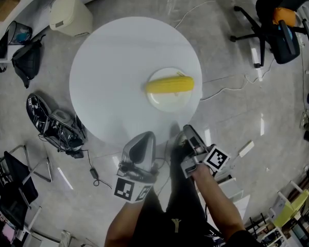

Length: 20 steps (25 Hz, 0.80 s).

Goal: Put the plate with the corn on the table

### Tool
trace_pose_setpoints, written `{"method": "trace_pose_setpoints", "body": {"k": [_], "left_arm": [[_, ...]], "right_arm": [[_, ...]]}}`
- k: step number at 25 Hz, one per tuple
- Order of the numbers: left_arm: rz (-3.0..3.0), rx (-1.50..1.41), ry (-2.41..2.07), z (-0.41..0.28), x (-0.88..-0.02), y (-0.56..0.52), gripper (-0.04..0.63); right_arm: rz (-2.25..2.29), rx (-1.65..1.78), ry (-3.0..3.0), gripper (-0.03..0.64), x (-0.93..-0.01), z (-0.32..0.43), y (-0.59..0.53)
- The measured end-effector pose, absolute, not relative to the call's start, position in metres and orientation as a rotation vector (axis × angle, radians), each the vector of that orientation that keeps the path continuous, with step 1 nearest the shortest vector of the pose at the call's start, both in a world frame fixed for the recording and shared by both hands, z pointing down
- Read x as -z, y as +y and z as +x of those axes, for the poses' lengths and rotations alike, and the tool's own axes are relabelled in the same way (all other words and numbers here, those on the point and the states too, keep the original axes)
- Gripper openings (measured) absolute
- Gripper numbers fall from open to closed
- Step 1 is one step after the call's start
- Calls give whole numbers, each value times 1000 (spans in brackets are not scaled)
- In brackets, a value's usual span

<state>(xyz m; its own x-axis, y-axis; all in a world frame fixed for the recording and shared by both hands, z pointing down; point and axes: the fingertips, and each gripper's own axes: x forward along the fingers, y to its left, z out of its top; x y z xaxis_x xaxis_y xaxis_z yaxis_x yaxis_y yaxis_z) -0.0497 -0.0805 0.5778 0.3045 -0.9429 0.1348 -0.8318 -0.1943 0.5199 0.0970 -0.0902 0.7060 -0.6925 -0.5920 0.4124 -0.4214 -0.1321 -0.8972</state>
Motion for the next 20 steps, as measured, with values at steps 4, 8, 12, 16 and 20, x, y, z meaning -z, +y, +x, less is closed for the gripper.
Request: {"method": "trace_pose_setpoints", "body": {"k": [4, 8, 12, 16, 20], "left_arm": [[2085, 284, -1574, -50, -567, -76, 3], [2102, 279, -1574, -47, -556, -72, 3], [2112, 277, -1583, -47, -541, -68, 3], [2130, 282, -1593, -49, -520, -68, 3], [2133, 301, -1610, -52, -494, -67, 3]], "right_arm": [[-1162, 1944, 1978, 188, -696, 94, -85], [-1164, 1909, 2012, 112, -679, 92, -84], [-1150, 1857, 2060, 21, -656, 86, -86], [-1120, 1851, 2076, 10, -632, 77, -86], [-1149, 1836, 2134, 9, -607, 74, -84]]}}
